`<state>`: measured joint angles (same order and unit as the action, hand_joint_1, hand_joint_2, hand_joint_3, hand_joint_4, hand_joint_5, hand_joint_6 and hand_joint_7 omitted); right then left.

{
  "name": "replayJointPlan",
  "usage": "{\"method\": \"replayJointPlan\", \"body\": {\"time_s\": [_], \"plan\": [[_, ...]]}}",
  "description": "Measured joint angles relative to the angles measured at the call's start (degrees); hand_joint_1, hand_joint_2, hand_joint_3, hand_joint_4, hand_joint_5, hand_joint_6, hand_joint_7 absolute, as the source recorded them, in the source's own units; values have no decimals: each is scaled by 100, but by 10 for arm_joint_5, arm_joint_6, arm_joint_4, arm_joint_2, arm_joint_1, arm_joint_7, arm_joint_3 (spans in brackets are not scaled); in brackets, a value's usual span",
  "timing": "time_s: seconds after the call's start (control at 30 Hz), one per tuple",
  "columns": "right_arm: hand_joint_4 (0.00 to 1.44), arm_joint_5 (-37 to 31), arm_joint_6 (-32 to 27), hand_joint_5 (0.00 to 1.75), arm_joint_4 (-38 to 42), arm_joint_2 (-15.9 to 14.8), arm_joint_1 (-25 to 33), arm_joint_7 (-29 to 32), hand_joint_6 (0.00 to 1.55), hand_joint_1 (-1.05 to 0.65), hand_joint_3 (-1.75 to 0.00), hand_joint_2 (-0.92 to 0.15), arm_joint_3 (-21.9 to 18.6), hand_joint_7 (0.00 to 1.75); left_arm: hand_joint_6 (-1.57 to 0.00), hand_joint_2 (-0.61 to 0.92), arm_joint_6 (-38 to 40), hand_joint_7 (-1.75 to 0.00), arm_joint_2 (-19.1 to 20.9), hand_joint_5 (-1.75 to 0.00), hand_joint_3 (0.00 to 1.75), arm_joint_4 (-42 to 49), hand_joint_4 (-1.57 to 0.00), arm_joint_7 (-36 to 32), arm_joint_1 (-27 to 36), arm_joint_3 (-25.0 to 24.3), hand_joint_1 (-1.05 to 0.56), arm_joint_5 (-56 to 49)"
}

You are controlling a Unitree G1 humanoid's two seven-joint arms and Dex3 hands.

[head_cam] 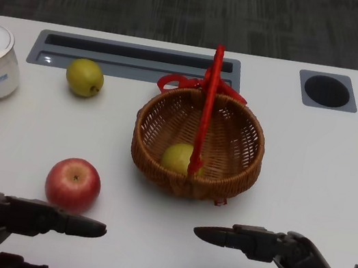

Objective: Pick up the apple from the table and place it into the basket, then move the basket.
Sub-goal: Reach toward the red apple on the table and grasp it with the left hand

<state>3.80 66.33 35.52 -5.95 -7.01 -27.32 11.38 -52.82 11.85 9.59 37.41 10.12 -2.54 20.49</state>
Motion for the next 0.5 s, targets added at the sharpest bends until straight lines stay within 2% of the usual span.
{"method": "replayJointPlan", "body": {"time_s": [0.5], "plan": [[79,5,-3,0,-10,-5,-3,0,74,-45,0,-87,0,0,-103,77,0,0,0,0,0,0,-110,0,0,0,-43,0]]}}
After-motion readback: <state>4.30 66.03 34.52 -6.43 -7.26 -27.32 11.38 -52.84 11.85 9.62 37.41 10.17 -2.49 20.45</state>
